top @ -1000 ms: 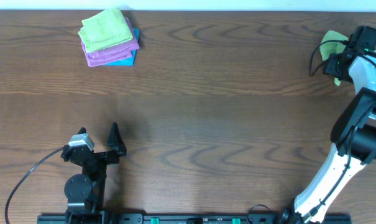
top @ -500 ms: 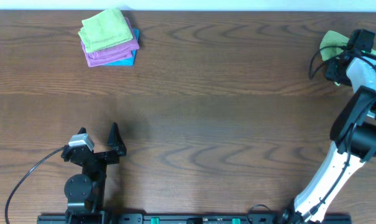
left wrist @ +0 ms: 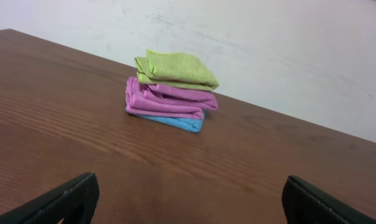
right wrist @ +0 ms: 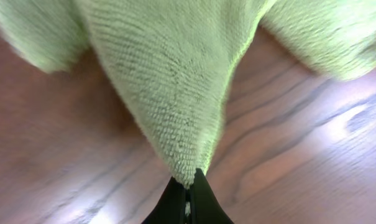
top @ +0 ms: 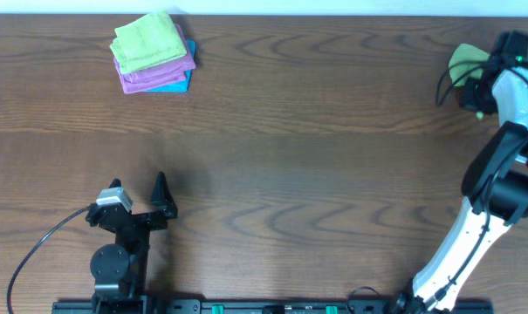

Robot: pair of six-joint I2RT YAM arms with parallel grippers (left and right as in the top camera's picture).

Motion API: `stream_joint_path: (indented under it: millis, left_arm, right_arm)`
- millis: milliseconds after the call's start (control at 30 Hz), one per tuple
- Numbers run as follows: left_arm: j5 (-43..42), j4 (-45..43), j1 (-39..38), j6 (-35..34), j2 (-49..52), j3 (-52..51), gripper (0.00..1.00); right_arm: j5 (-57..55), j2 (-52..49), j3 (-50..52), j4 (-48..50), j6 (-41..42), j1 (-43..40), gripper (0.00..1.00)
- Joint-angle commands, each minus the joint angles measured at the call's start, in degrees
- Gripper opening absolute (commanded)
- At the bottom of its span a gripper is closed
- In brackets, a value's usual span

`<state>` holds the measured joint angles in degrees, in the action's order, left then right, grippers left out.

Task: Fold the cloth
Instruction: 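Grasp a corner of the green cloth with the right gripper, then lift the cloth and drag it left toward table center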

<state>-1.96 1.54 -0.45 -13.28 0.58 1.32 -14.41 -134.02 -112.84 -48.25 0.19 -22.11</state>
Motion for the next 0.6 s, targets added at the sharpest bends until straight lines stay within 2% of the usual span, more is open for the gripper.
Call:
stream_joint_path:
  millis: [0,267,567]
  left_arm:
    - [1.03,2.82,-0.13,0.61,-0.37,-1.05,0.95]
    - [1.03,2.82,-0.13,0.61,-0.37,-1.05,0.95]
    - [1.03,2.82,-0.13,0.59,-0.37,-1.05,0.95]
  right_arm:
    - [-0.28,6.54,-5.01,-1.75,-0.09,1.99,0.01]
    - [4.76,23.39,-5.38,-9.07,-3.45,2.73,0.02]
    - [9.70,40.68,-5.22,-11.45,-4.11,4.61,0.02]
